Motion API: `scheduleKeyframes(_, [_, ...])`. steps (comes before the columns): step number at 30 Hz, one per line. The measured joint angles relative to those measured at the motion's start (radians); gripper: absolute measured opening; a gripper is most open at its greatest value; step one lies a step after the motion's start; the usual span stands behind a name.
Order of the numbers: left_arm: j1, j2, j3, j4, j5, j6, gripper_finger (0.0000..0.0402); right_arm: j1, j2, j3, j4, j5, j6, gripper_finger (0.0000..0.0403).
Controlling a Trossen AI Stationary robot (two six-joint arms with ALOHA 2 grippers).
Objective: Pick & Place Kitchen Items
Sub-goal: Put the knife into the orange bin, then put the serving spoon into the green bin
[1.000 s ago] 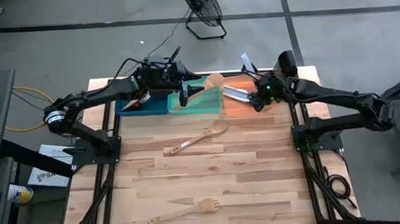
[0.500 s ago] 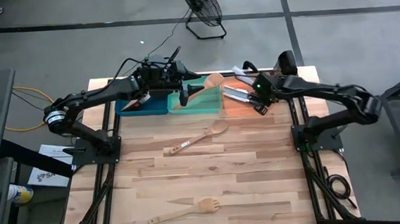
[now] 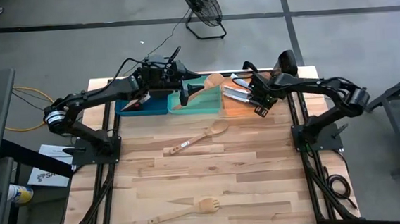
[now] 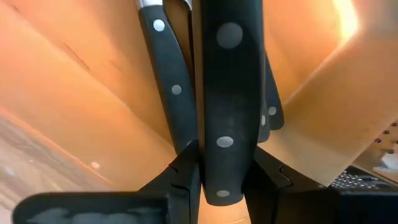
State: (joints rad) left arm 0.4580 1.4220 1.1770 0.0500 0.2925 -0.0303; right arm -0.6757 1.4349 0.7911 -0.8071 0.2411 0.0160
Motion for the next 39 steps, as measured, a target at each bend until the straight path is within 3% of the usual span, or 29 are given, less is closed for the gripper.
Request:
scheduleKeyframes(13, [0.000,0.000,0.000,0.000,0.000,0.000,0.0253,-0.002,0.093,0.126,-0.100,-0.013,-0.069,0.0077])
scheduleKeyframes(19, [0.000,0.000,0.000,-0.001,0.000,0.000,0.0253,-0.001,0.097,0.128,-0.142,-0.008,-0.062,0.0109])
scheduleKeyframes(26, [0.000,0.000,0.000,-0.001,0.000,0.000,0.0253,-0.001,0.097,0.128,-0.161,-0.017,-0.039,0.0093])
scheduleKeyframes(39, [0.000,0.001,0.000,-0.013,0.001,-0.001,0.0253,-0.001,0.092,0.128,-0.156,-0.056,0.050,0.0193])
